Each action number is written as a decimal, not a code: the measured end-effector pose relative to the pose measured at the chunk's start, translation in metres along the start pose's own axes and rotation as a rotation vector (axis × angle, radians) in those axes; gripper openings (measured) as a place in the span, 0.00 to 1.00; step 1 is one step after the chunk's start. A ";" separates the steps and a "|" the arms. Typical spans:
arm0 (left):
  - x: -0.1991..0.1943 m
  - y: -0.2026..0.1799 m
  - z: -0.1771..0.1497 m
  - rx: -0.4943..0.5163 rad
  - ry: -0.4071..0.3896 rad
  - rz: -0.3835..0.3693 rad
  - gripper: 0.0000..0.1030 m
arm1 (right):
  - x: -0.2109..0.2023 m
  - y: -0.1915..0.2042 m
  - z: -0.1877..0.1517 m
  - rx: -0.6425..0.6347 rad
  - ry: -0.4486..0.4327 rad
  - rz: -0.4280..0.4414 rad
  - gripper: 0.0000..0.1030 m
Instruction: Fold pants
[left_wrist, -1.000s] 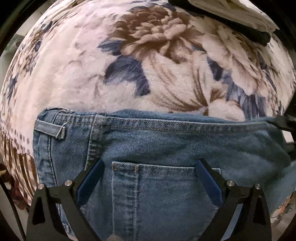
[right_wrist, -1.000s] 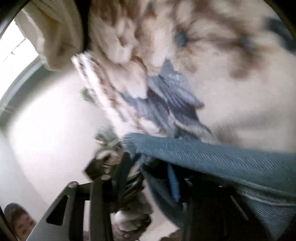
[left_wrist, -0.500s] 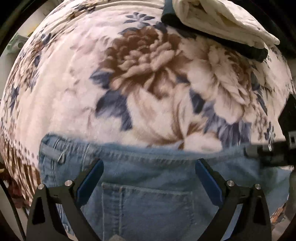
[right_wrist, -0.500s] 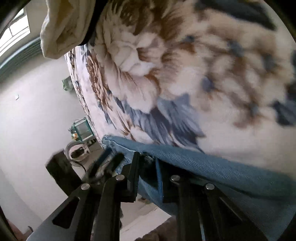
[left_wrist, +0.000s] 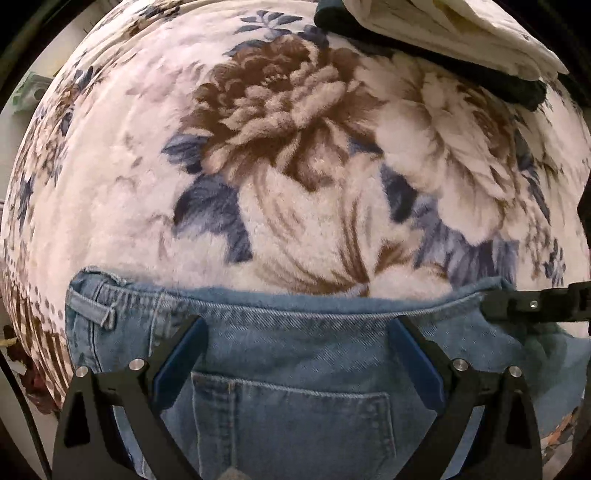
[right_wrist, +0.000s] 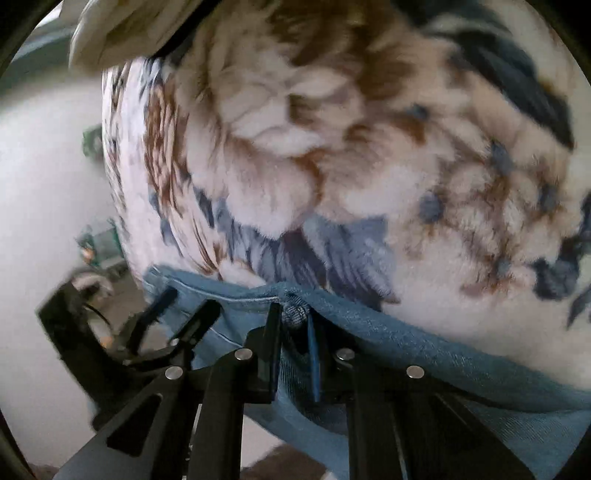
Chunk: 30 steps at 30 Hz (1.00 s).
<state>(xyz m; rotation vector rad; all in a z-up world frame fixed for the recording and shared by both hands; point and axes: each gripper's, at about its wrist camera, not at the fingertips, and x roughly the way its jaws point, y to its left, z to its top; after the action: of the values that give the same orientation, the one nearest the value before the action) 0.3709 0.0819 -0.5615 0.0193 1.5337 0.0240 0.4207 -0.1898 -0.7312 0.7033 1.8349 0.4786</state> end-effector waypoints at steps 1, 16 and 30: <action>-0.004 -0.002 -0.003 0.002 -0.004 -0.006 0.98 | -0.003 0.002 -0.003 -0.001 0.014 -0.018 0.16; 0.020 -0.079 0.002 0.114 -0.006 -0.026 0.99 | -0.046 -0.051 -0.080 0.147 -0.199 -0.181 0.20; 0.009 -0.093 0.014 0.114 -0.043 -0.014 1.00 | -0.071 -0.081 -0.090 0.304 -0.401 -0.035 0.30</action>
<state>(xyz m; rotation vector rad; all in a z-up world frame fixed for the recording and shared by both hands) 0.3855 -0.0107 -0.5726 0.0998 1.4908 -0.0745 0.3359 -0.2976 -0.6999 0.8981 1.5477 0.0254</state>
